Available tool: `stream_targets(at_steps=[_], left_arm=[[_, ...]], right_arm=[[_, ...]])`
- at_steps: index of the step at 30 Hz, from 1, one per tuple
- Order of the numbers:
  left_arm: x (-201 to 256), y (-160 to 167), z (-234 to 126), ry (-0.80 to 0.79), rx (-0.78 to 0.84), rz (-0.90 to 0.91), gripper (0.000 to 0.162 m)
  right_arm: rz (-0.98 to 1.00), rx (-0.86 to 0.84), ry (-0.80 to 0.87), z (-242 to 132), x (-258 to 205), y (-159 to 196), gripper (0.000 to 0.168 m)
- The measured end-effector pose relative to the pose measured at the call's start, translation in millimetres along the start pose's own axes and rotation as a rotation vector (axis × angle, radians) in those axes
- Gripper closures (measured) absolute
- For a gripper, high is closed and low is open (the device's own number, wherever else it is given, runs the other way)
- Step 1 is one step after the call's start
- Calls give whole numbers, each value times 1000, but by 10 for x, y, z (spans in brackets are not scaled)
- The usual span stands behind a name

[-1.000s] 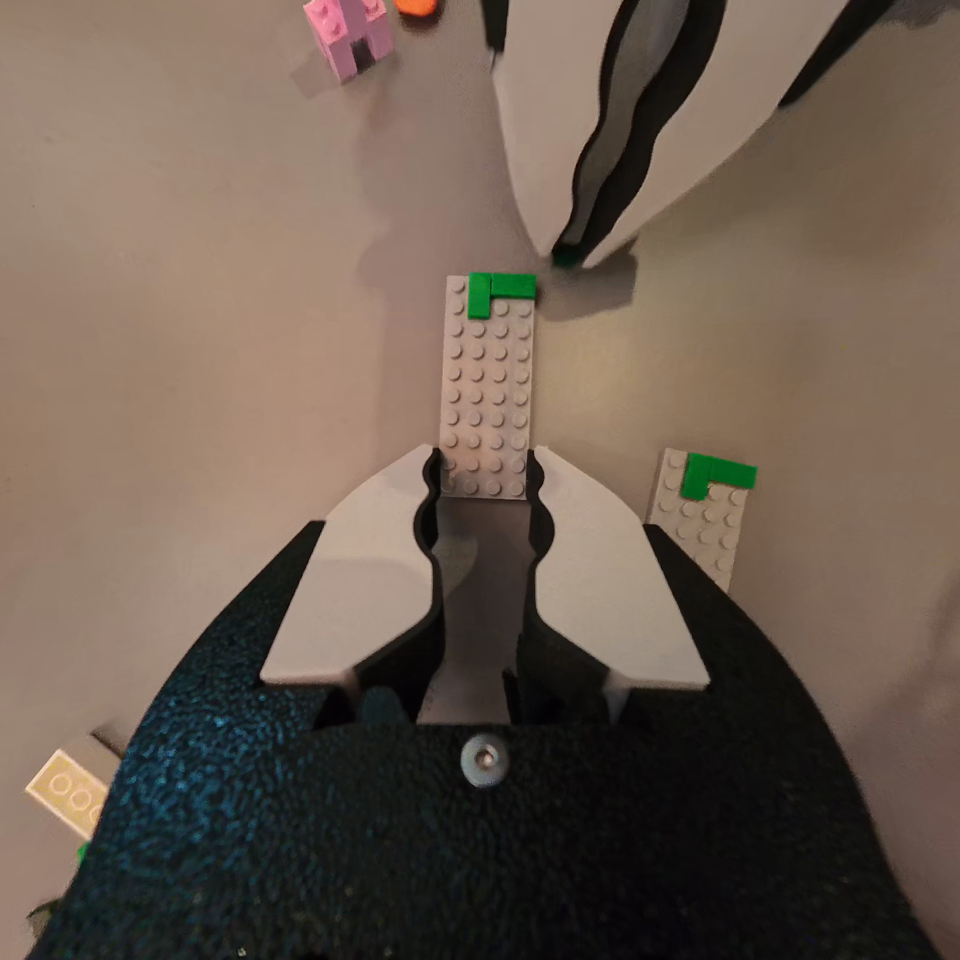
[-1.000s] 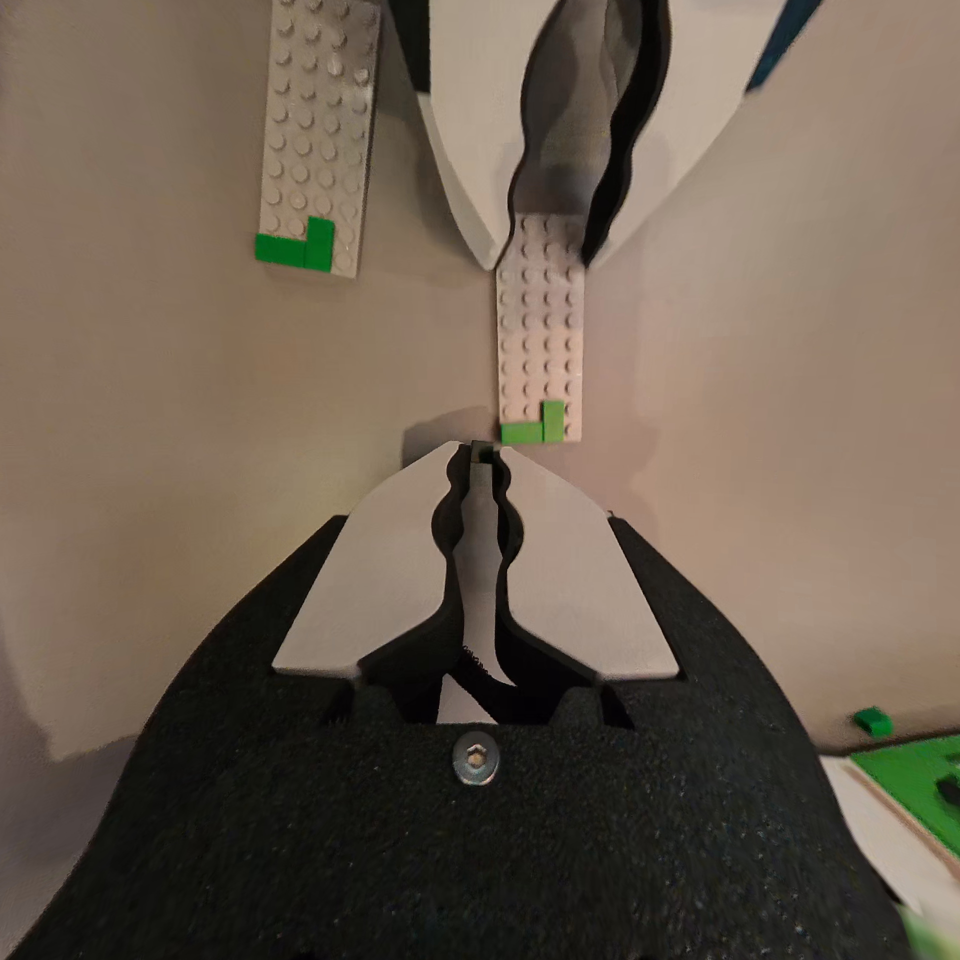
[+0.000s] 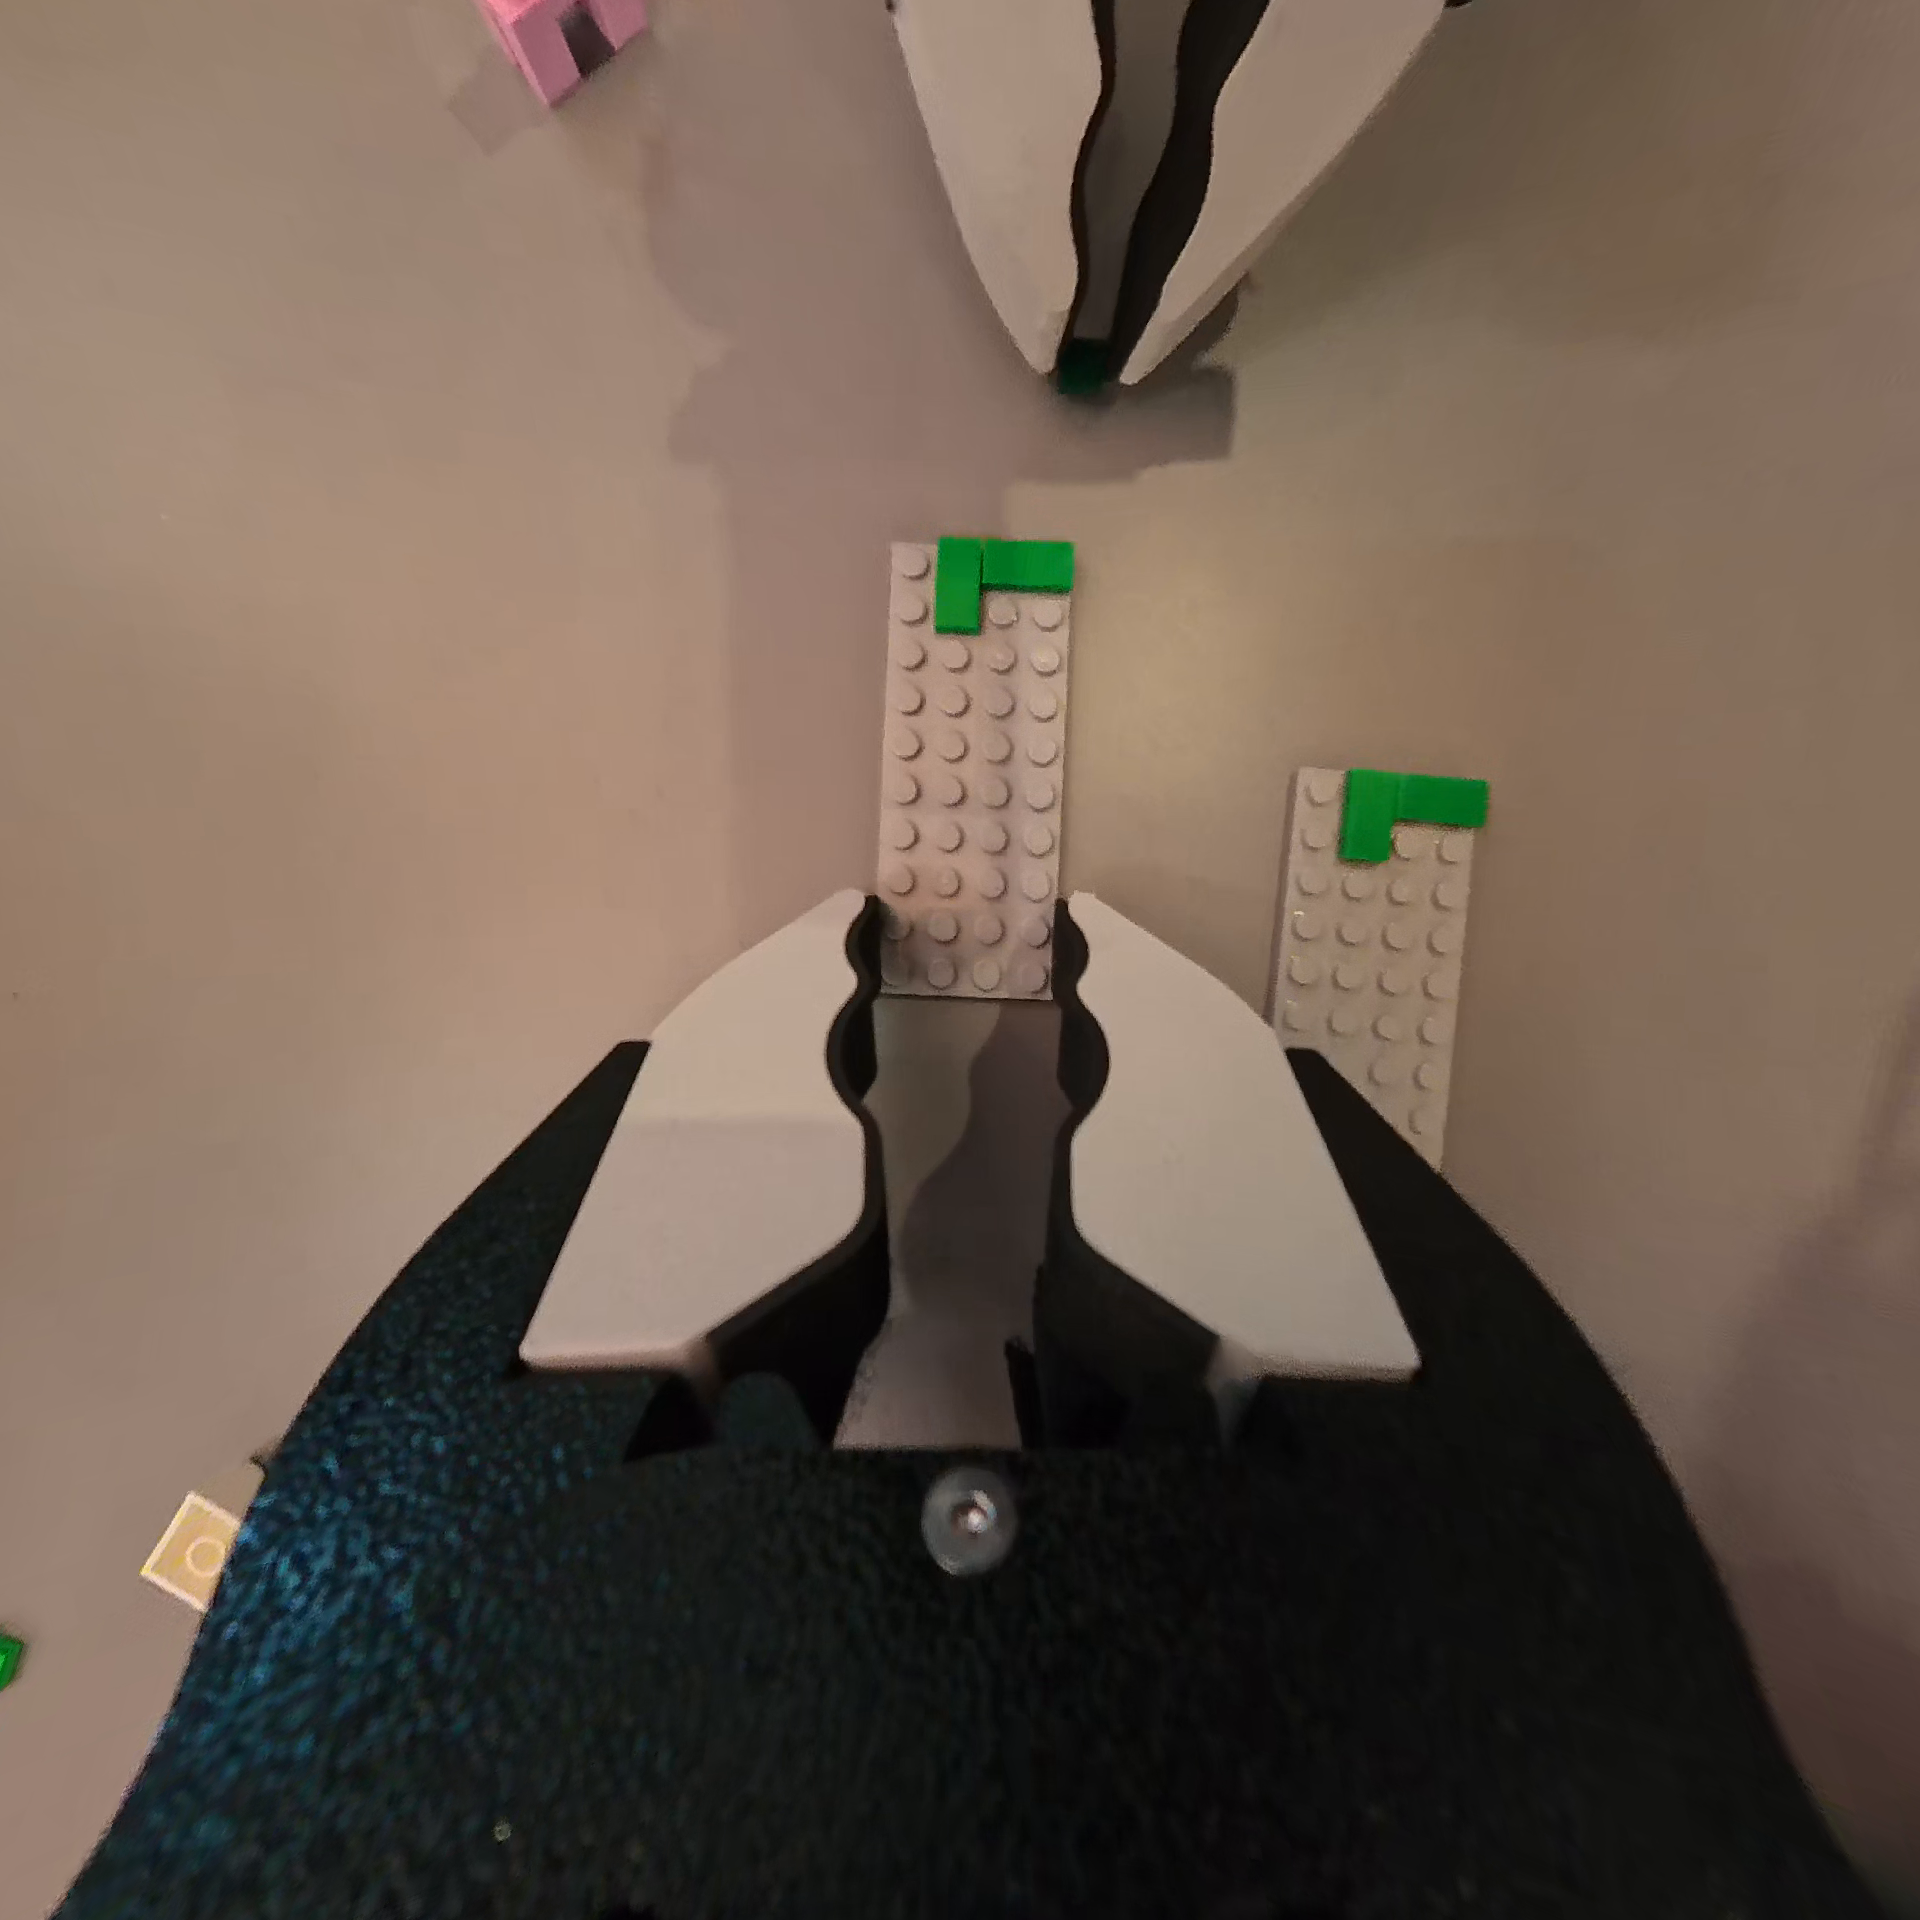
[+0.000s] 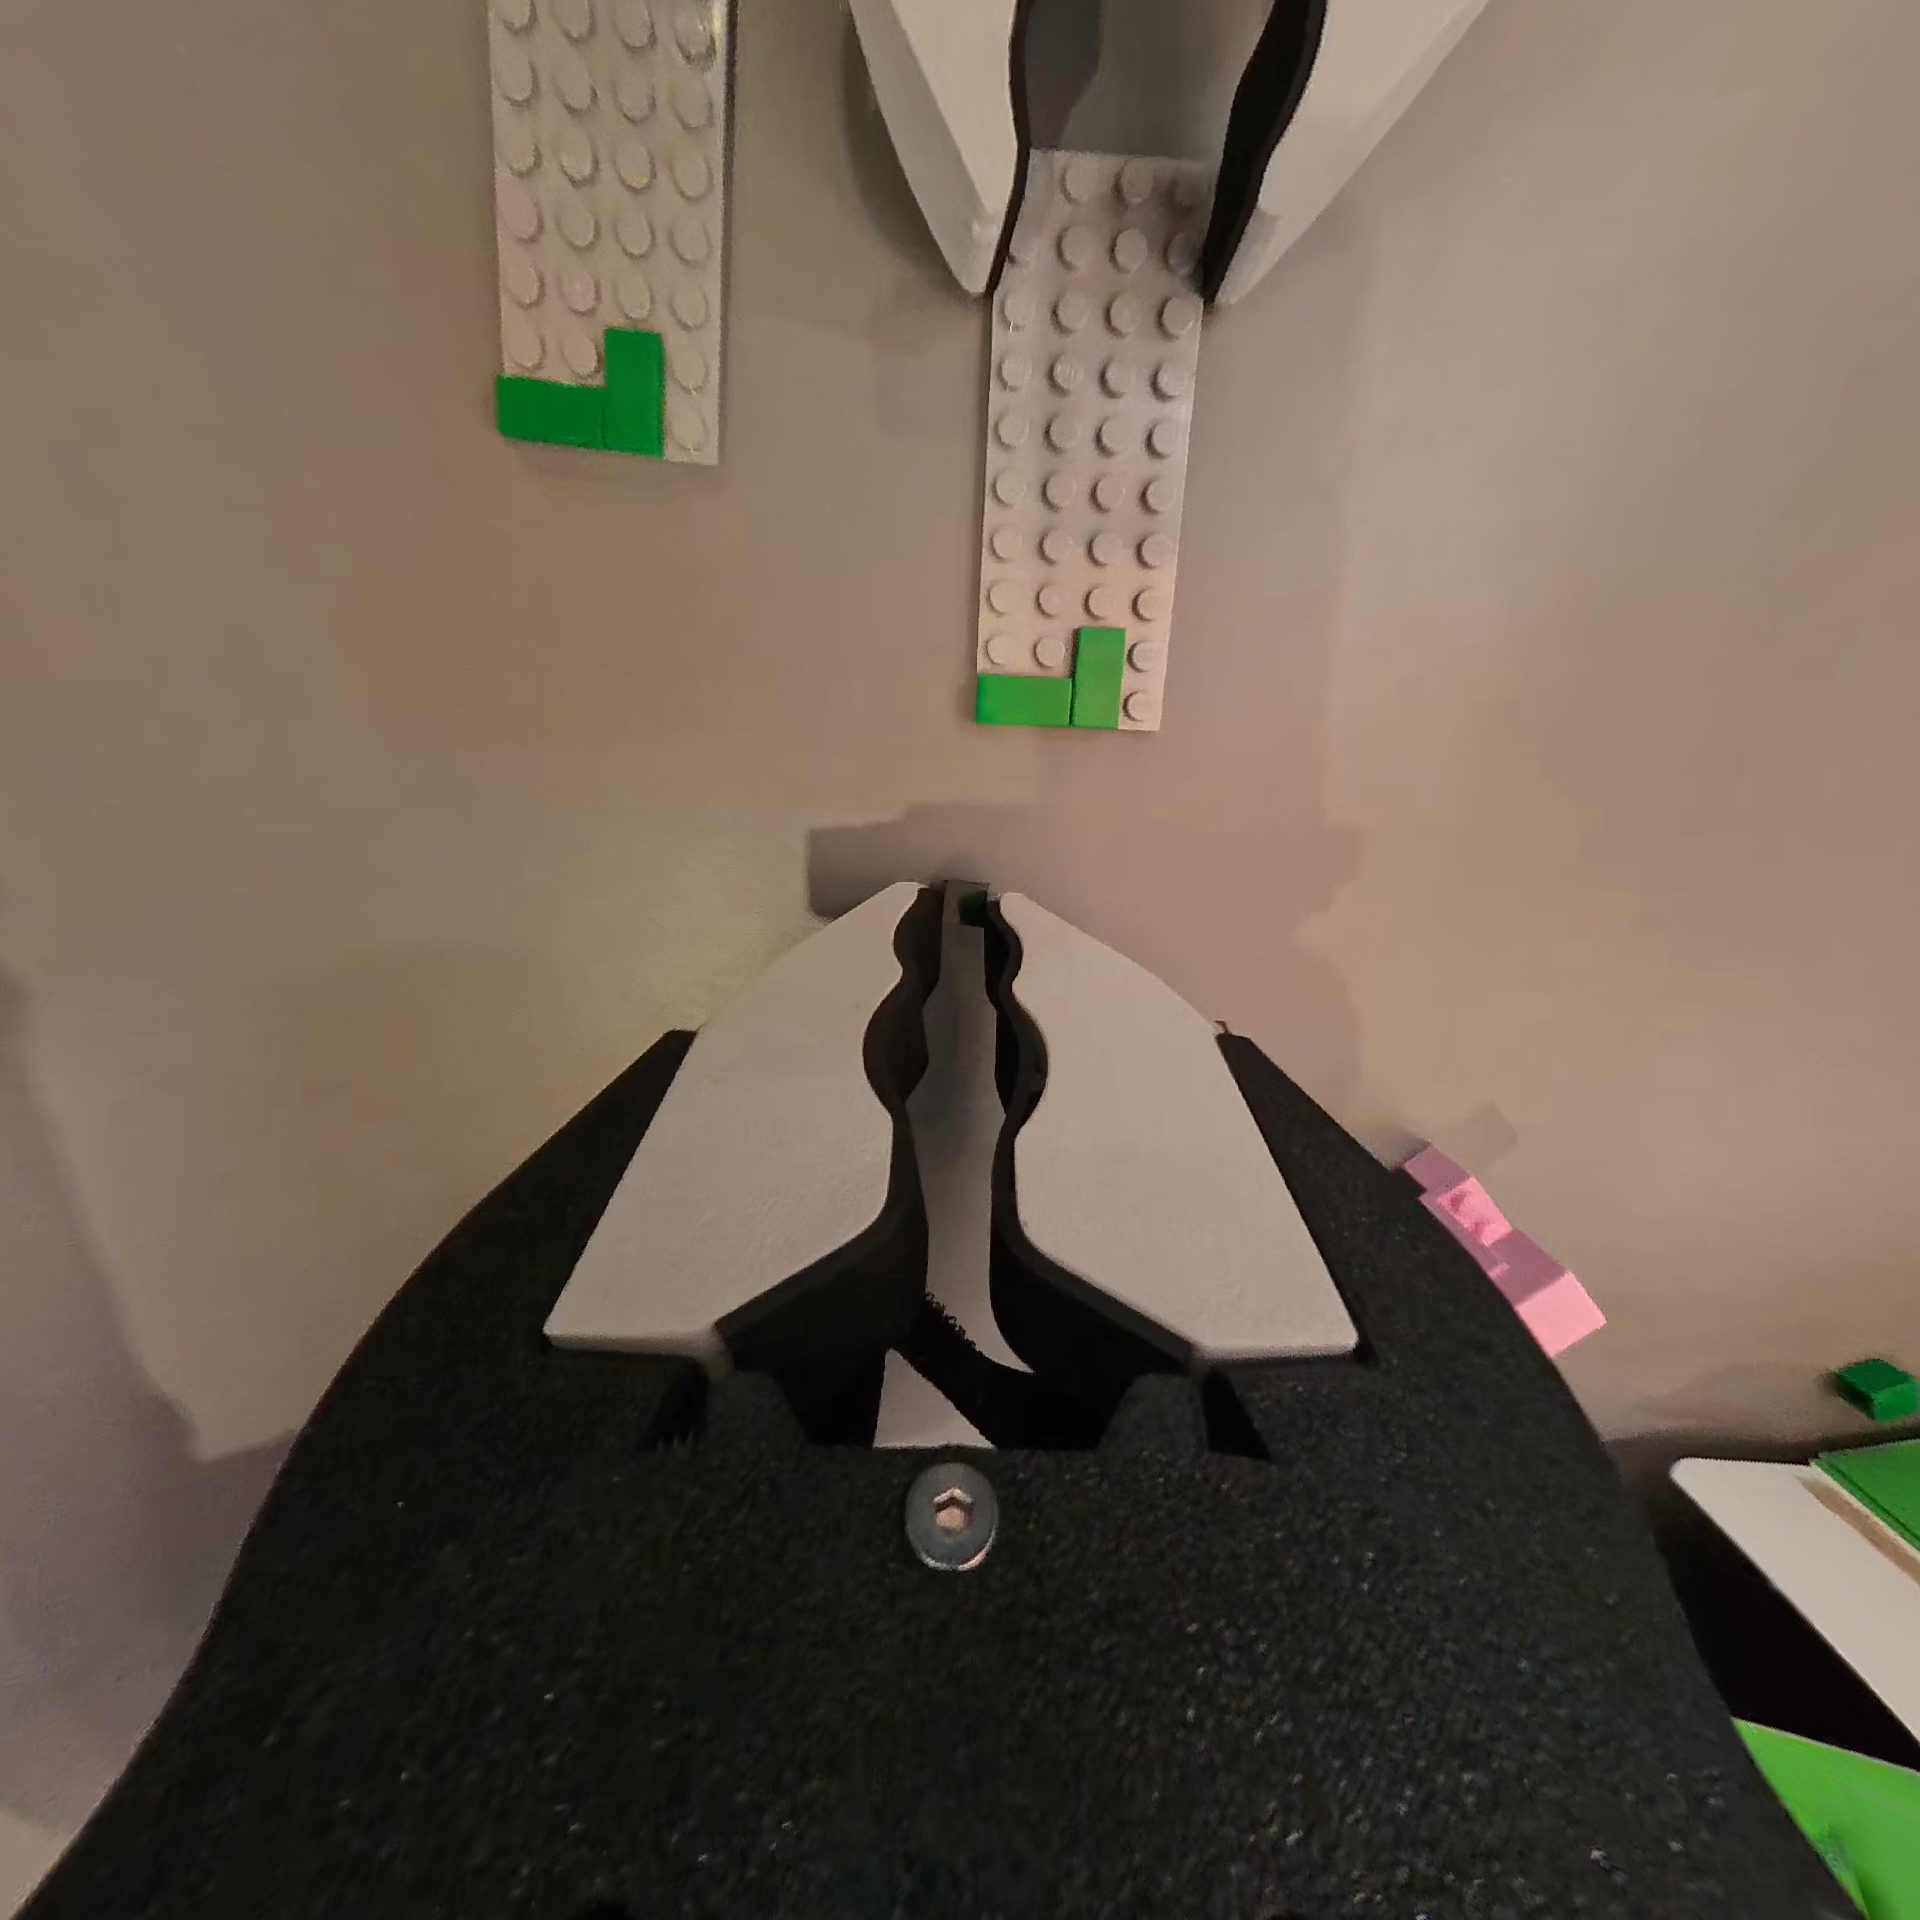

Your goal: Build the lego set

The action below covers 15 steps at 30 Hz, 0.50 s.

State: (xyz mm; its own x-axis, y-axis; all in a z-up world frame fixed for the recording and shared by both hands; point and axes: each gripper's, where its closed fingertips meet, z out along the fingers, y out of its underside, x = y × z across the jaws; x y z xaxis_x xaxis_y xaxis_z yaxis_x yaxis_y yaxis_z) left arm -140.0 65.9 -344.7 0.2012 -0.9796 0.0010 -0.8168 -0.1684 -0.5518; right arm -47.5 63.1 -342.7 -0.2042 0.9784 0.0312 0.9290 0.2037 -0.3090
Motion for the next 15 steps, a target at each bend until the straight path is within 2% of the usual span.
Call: stream_targets(at_steps=[15], left_arm=[[-1,2,-4,4,6,0,131]], right_arm=[[-47,11,40,5,35,-48,161]])
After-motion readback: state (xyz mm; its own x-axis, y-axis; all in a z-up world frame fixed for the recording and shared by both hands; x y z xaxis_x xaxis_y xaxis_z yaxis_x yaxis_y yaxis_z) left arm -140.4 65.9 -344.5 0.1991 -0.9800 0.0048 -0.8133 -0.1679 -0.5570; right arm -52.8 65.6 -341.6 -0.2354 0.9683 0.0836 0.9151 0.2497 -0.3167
